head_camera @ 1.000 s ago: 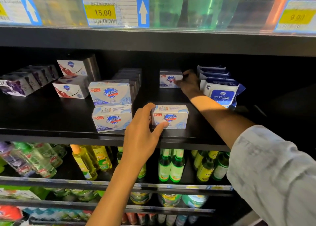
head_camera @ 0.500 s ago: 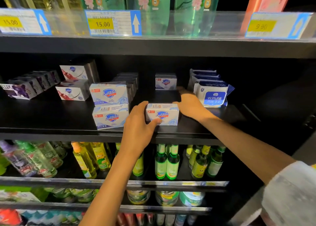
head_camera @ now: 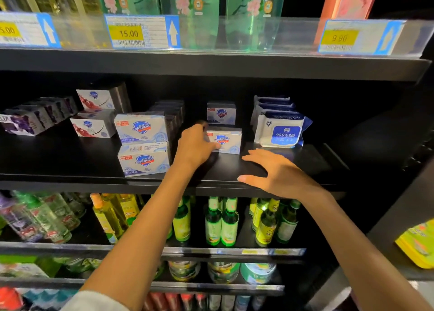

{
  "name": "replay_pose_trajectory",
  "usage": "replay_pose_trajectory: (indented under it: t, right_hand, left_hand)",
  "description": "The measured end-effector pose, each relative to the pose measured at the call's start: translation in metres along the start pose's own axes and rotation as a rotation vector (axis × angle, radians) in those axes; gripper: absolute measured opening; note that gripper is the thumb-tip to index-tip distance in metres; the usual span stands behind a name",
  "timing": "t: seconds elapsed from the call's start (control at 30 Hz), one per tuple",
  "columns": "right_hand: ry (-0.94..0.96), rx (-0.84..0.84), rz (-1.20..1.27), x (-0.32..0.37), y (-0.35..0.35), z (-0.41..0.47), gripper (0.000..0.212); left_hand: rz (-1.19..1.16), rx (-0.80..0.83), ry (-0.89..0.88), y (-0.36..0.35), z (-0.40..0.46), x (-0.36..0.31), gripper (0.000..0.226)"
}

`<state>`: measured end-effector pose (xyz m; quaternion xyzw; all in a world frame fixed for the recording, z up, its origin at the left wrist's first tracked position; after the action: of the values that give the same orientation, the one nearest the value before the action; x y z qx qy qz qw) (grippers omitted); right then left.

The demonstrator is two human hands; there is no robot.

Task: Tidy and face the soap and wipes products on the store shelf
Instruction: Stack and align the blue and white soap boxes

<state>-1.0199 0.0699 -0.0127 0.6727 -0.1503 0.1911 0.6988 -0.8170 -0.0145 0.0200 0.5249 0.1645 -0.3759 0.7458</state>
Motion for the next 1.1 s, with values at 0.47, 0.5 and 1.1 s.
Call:
replay_pose_trajectory:
  t: [0.47,0.5,1.1]
  right_hand:
    - [0.013,-0.028,0.053,-0.004,0.001,0.003,0.084]
    - [0.017,-0.025,0.059,-0.004,0.001,0.004,0.085]
    - [0.018,-0.027,-0.002,-0.004,0.0,0.009,0.084]
  left_hand:
    - [-0.035,-0.074,0.079,-0.039,0.105,0.049,0.057]
    - [-0.044,-0.085,0.08,-0.04,0.108,0.052,0.056]
    - [-0.072,-0.111,0.096,-0.056,0.131,0.079,0.067]
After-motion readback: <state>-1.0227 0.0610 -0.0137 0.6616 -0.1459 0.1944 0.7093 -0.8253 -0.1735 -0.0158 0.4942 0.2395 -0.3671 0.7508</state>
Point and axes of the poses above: each hand's wrist, its own z-axis towards the middle knuckle, its own y-axis out of the back of the hand, x = y × z, the point moved 9 cm from there along z, towards the middle knuckle, and after that the axes turned 9 degrees about -y, right-handed, at the moved point
